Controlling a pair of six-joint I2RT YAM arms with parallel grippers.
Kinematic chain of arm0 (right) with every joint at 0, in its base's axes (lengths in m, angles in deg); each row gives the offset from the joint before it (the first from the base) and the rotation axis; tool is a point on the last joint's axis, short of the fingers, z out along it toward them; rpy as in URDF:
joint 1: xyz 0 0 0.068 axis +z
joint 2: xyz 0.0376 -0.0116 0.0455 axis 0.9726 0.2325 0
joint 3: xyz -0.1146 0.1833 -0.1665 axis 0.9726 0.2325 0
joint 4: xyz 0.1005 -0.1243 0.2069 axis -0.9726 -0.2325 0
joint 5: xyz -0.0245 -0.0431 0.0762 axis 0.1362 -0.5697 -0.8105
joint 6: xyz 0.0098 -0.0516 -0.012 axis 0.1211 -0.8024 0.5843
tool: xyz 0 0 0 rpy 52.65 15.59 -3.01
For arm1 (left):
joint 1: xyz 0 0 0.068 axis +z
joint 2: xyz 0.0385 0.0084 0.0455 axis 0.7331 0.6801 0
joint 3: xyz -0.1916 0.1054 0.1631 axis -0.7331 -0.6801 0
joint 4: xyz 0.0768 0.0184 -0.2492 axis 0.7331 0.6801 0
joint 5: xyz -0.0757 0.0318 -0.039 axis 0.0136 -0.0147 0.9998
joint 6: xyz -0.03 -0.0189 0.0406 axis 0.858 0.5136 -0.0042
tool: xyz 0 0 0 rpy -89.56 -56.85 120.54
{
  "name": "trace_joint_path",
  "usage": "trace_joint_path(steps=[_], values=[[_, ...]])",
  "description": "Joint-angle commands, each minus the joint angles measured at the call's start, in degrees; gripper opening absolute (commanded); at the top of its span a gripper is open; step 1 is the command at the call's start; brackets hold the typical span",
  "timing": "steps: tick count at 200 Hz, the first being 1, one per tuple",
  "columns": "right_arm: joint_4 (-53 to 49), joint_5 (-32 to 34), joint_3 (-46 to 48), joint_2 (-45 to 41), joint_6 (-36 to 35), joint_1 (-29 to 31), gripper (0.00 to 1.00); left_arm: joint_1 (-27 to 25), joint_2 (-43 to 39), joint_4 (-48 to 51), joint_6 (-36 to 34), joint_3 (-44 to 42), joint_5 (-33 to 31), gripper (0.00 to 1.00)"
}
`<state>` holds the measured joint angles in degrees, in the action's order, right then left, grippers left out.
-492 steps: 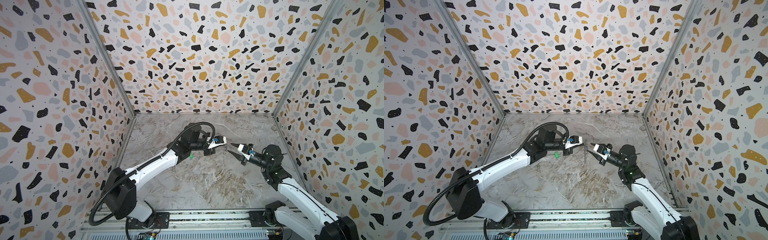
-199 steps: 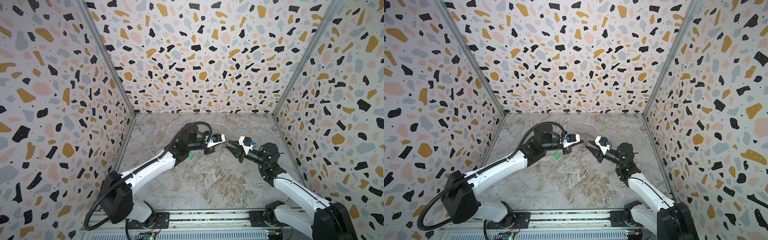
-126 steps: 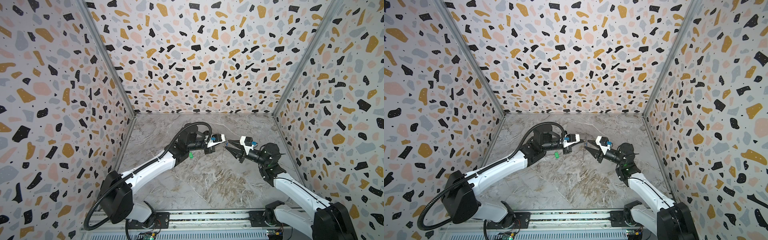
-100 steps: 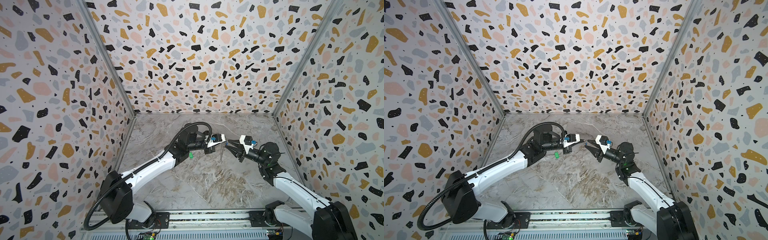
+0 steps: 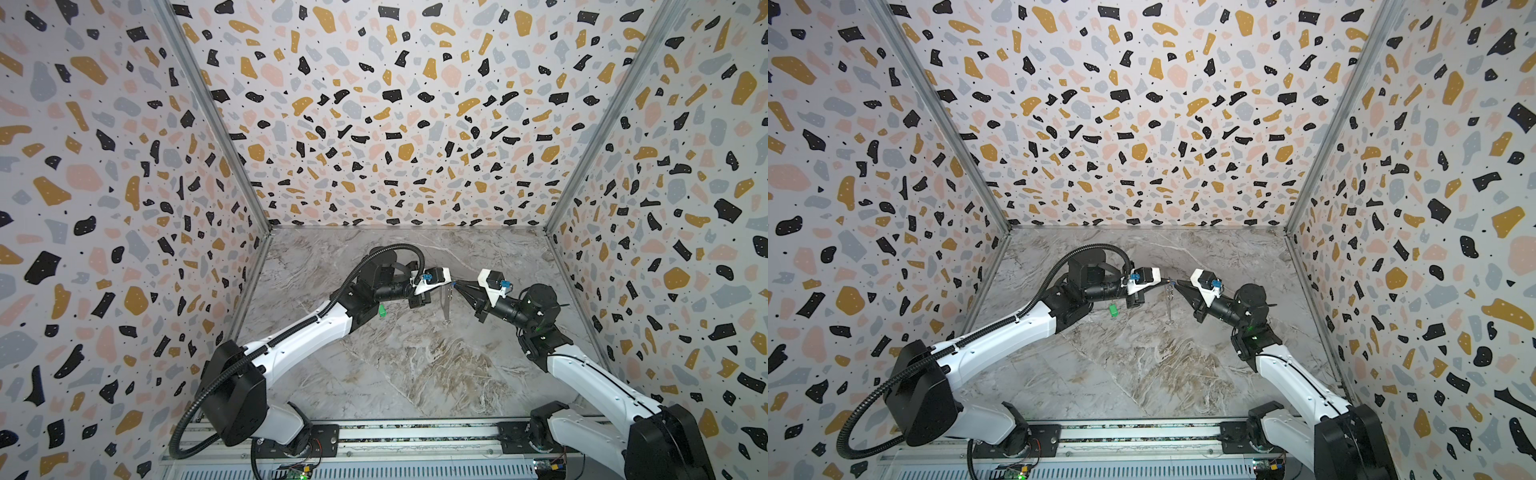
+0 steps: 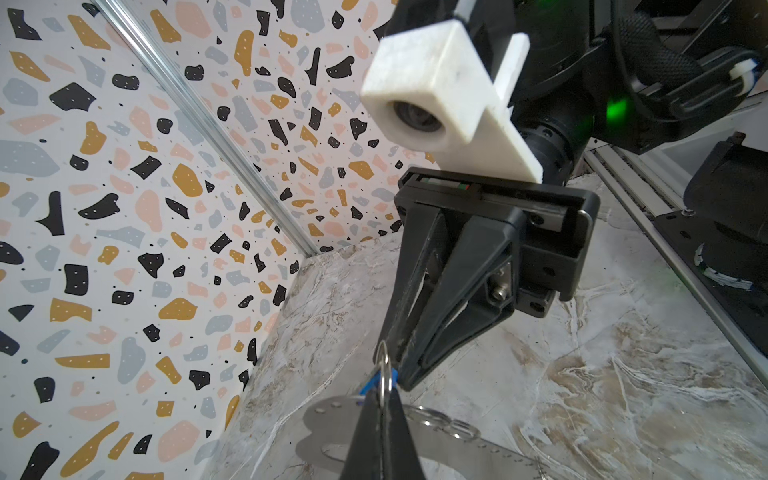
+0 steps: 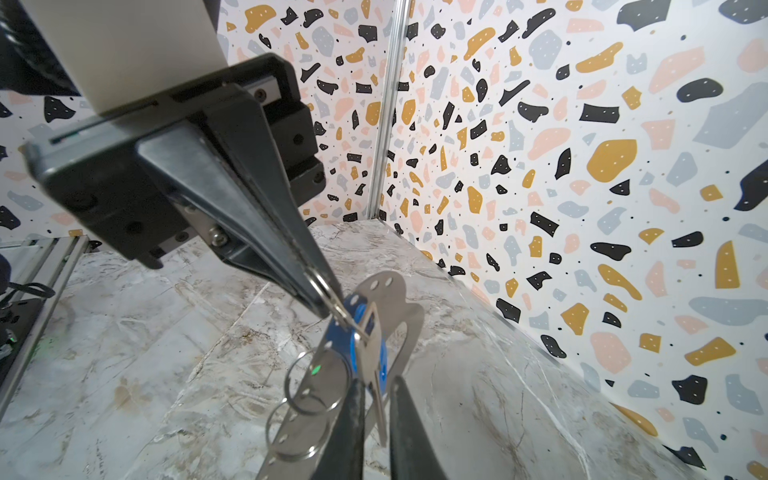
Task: Remove the keys from the keyring
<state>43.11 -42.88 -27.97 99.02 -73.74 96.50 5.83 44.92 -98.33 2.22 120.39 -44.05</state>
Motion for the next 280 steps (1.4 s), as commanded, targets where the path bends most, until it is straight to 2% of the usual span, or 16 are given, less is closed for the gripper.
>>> trace_joint_path(steps=[1,19,144,194,233,280], values=[[0.5,2.72,-1.75,-2.08,-2.21,0.74,0.15,-0.25,0.27,-3.7,1.1,1.44,0.37,0.0],[1.24,2.64,-1.72,-1.95,-2.68,1.56,0.22,-0.25,0.41,-4.29,1.54,1.39,0.39,0.0],[-0.98,1.71,-1.49,-1.02,-3.42,2.75,0.41,-0.52,-0.49,-5.83,2.61,0.72,-1.37,0.0],[-2.71,3.35,-2.81,0.0,-4.15,3.06,0.42,-0.69,-0.61,-6.89,3.66,0.34,-0.74,0.0],[-3.43,4.08,-3.25,-0.31,-4.72,3.08,0.36,-0.65,-0.41,-5.99,4.52,0.52,-0.26,0.0],[-2.98,3.85,-3.26,-0.18,-4.81,3.17,0.35,-0.69,0.51,-5.77,6.1,1.38,2.16,0.0]])
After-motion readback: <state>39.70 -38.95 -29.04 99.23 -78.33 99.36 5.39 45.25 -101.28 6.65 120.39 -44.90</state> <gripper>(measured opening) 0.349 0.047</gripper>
